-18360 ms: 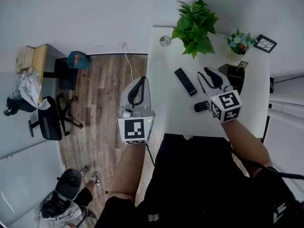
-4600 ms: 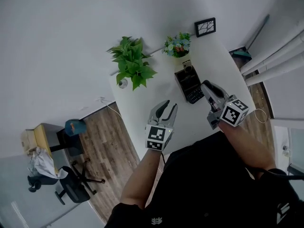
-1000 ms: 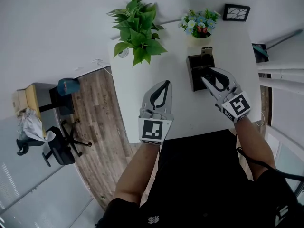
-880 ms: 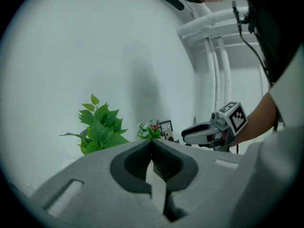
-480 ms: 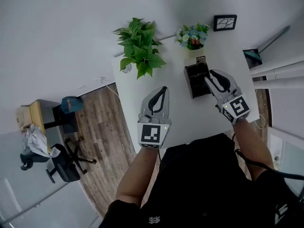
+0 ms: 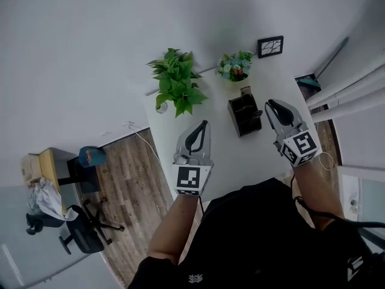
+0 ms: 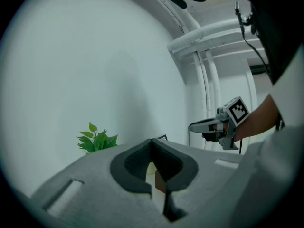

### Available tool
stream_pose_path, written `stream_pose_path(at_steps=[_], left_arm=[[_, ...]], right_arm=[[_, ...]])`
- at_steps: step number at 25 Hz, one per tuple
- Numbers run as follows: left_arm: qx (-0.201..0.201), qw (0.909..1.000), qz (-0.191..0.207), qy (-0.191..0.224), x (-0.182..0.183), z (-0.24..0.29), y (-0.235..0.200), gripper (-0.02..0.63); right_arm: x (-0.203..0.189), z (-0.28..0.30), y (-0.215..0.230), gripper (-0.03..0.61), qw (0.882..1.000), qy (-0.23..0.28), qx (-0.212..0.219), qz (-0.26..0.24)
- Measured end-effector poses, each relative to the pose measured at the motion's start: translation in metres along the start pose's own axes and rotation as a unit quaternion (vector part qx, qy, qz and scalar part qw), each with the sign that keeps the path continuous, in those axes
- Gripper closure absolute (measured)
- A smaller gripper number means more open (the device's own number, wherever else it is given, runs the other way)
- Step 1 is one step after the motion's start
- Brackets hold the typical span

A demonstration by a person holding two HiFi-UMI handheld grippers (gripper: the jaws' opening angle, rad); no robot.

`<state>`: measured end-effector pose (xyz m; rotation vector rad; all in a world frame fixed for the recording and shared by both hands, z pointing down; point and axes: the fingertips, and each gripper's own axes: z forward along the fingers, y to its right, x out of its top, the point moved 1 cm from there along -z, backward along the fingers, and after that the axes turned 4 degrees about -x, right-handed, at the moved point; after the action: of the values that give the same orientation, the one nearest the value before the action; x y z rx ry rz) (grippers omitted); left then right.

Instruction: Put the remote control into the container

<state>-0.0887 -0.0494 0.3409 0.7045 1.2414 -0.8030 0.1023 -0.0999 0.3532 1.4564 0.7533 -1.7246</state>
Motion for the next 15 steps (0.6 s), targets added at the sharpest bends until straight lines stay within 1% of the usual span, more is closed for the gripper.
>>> stream_pose_path(at_steps=[3, 6, 8, 11, 15], left_arm=[[-0.001, 1.0000, -0.002, 0.002, 0.007, -0.010, 0.002, 0.614], [-0.005, 0.9998, -0.019, 0.010, 0.014, -0.021, 0.004, 0.614], [-0.004, 0.9997, -0.016, 0.017, 0.022, -0.029, 0.004, 0.614], [0.002, 0.9996, -0.011, 0.024, 0.031, -0.038, 0.003, 0.614], [0.005, 0.9997, -0.002, 0.025, 0.034, -0.046, 0.003, 0.614]], right_arm=[[0.017, -0.012, -0.003, 0.558, 1.000, 0.013, -0.009, 0.022], [0.032, -0.023, -0.009, 0.574, 0.999, 0.030, -0.012, 0.022], [0.037, -0.030, -0.013, 0.575, 0.999, 0.039, -0.008, 0.024], [0.038, -0.039, -0.018, 0.575, 0.999, 0.040, -0.005, 0.024], [0.030, -0.049, -0.017, 0.577, 0.999, 0.031, -0.011, 0.028]])
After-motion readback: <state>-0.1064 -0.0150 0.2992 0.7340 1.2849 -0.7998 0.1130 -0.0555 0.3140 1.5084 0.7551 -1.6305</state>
